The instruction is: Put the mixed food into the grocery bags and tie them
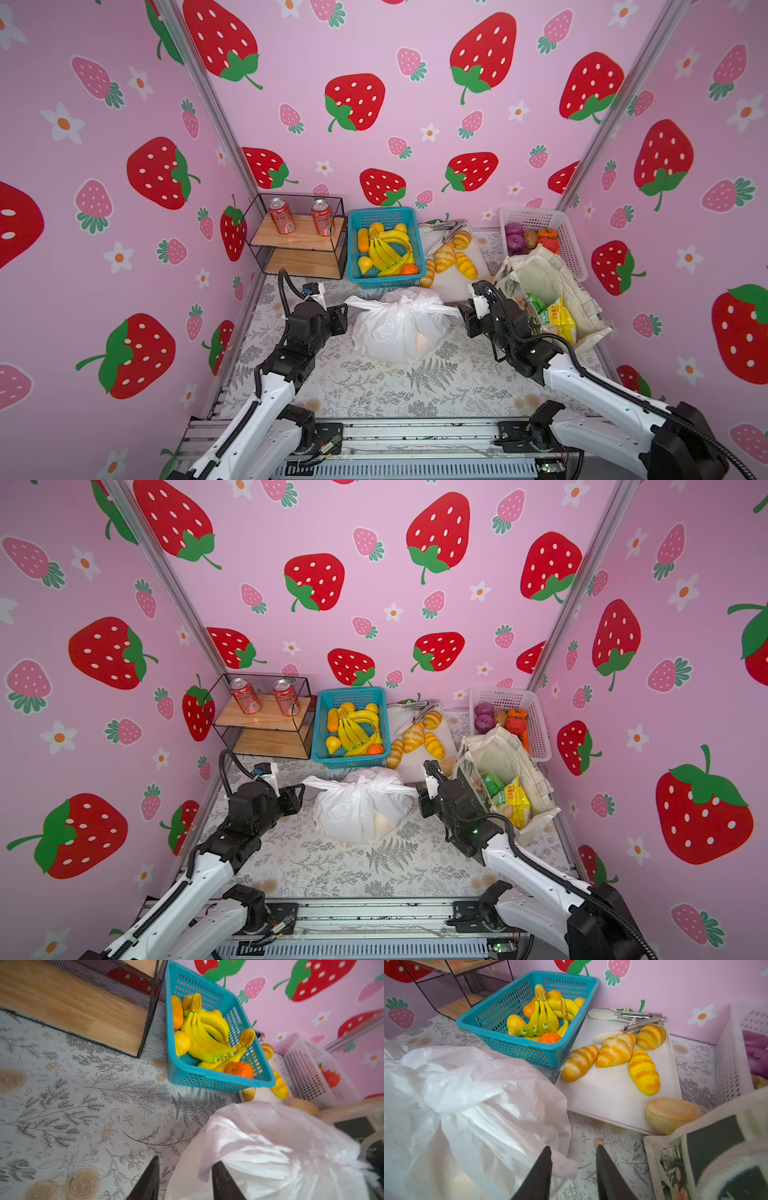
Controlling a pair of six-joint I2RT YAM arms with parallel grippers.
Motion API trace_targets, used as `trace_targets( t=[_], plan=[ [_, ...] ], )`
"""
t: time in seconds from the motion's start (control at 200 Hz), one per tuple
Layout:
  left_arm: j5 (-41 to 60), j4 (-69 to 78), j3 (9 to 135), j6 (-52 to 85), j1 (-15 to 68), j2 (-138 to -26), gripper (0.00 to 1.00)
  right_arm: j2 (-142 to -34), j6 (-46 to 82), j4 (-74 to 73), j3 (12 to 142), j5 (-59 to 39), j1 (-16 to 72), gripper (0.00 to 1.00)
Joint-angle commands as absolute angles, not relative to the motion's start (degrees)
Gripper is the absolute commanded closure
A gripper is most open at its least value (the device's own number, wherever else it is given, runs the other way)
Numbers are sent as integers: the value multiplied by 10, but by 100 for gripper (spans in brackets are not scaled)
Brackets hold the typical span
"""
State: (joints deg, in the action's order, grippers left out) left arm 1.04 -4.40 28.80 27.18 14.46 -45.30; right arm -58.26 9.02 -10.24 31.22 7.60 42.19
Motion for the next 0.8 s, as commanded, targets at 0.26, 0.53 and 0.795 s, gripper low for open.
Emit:
trace_targets(
  t=[0.26,0.53,0.795],
  plan=[
    [11,-156,390,278,141,-415,14,-716,-73,-45,502,-163,464,4],
    [35,-157,393,273,142,-416,14,-884,-129,92,650,-235,499,0],
    [52,-156,397,269,141,-430,14,-968,-143,114,668,-176,505,12]
  ],
)
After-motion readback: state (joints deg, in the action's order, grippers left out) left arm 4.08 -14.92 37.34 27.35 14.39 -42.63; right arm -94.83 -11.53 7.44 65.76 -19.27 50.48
